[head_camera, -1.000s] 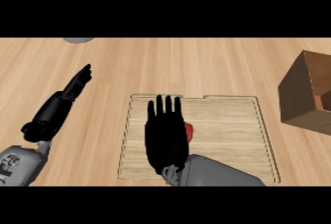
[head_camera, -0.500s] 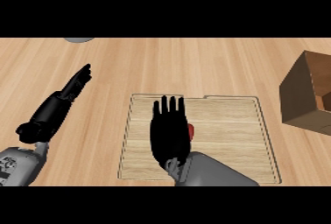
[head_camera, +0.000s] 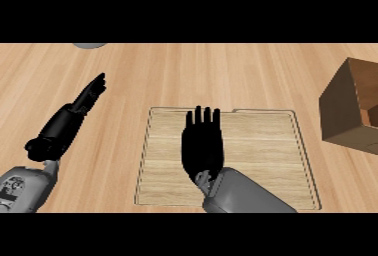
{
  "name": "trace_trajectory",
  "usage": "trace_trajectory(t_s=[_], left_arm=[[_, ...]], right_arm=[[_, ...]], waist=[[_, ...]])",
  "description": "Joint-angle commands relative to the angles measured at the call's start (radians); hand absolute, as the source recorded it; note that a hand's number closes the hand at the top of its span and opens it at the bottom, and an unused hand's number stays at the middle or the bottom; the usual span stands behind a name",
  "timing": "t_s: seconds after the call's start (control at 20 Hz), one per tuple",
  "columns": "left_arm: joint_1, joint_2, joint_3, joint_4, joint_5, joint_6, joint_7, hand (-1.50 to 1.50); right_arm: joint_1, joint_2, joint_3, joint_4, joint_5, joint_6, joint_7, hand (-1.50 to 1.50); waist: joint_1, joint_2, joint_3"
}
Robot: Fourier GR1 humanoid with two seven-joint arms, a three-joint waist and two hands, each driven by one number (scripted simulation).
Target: Pick the bell pepper from the tray and place it in the cardboard box
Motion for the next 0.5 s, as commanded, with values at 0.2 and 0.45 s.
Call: trace_trajectory(t_s=[0.2, 0.45], left_arm=[[0.063, -0.03, 0.023, -0.08, -0.056, -0.013, 0.02, 0.0], [0.003, -0.075, 0.043, -0.071, -0.078, -0.033, 0.068, 0.0]], right_arm=[[0.007, 0.023, -0.025, 0.108, 0.011, -0.045, 0.046, -1.5], [0.098, 0.006, 0.043, 0.096, 0.173, -0.128, -0.169, 1.5]], waist=[[0.013, 0.001, 0.0], [0.003, 0.002, 0.001]])
